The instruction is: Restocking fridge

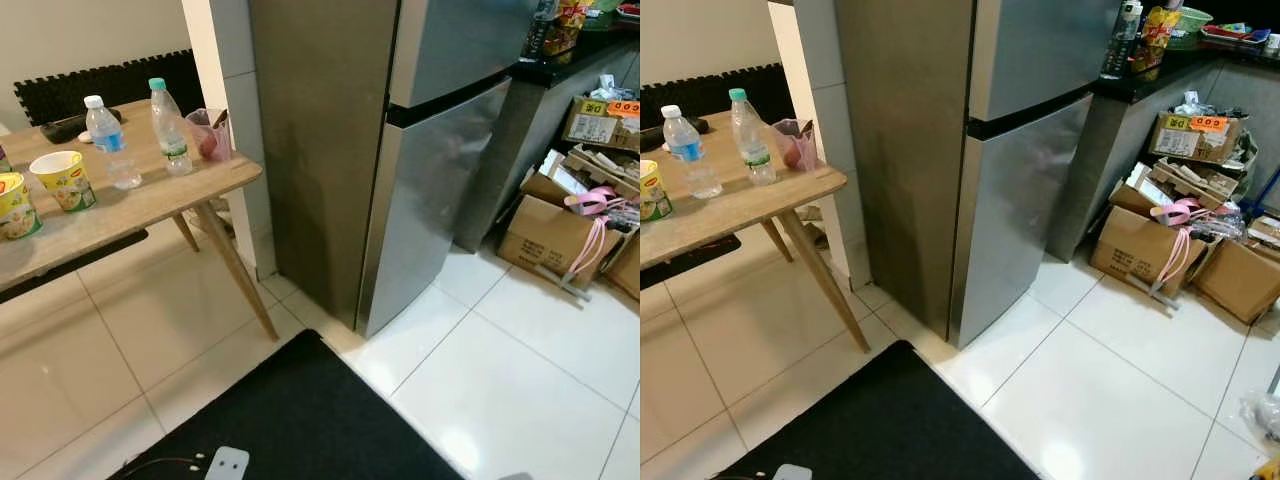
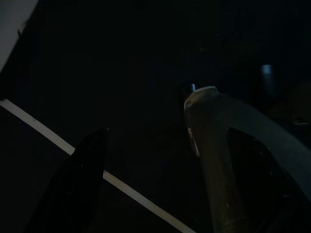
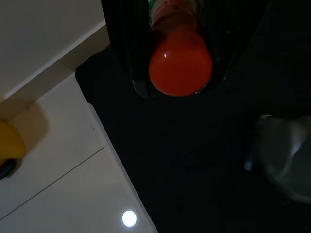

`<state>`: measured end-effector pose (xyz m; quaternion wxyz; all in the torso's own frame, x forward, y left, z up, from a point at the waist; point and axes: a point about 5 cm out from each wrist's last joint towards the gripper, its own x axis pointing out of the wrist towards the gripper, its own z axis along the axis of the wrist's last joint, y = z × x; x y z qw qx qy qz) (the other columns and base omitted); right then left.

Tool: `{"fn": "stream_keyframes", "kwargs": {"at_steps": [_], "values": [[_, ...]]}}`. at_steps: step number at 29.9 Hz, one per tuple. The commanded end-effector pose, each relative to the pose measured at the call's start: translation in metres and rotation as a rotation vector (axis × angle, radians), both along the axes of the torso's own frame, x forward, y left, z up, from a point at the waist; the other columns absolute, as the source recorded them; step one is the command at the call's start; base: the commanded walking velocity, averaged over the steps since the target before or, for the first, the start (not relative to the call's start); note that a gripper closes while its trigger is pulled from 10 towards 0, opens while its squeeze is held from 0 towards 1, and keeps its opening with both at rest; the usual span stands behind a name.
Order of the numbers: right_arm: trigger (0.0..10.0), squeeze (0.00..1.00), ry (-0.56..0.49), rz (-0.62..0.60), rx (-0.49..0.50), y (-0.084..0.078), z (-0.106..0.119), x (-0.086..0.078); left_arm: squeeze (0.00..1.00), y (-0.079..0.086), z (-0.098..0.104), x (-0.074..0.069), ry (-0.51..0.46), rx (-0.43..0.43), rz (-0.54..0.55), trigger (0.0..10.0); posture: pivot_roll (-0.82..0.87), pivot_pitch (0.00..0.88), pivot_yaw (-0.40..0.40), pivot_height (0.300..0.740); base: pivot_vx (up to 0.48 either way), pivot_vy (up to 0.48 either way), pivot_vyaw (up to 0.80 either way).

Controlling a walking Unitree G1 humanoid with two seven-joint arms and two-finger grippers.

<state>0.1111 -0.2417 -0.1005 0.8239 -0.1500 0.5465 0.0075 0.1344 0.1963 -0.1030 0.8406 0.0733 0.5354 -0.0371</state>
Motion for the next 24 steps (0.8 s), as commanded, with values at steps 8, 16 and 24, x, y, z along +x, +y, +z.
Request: {"fn": "stream_keyframes", "kwargs": {"at_steps": [8, 16, 24], "values": [[10.0, 0.0, -0.003, 0.018, -0.014, -0.0035, 0.0015, 0.0017, 0.0, 0.0038, 0.0003, -0.0004, 0.001, 0.028, 0.007, 10.0, -0.08, 0.0, -0.024, 0.74, 0.0, 0.0, 0.0], [10.0, 0.0, -0.004, 0.036, -0.017, -0.0018, 0.0016, 0.0037, 0.0, 0.0022, 0.0, -0.0007, 0.003, 0.011, 0.008, 10.0, -0.08, 0.0, -0.021, 0.74, 0.0, 0.0, 0.0], [10.0, 0.0, -0.011, 0.05, -0.018, -0.0007, 0.0024, 0.0074, 0.0, 0.0012, 0.0003, 0.0007, 0.003, 0.016, -0.013, 10.0, -0.08, 0.0, -0.02, 0.74, 0.041, 0.0, 0.0]]}}
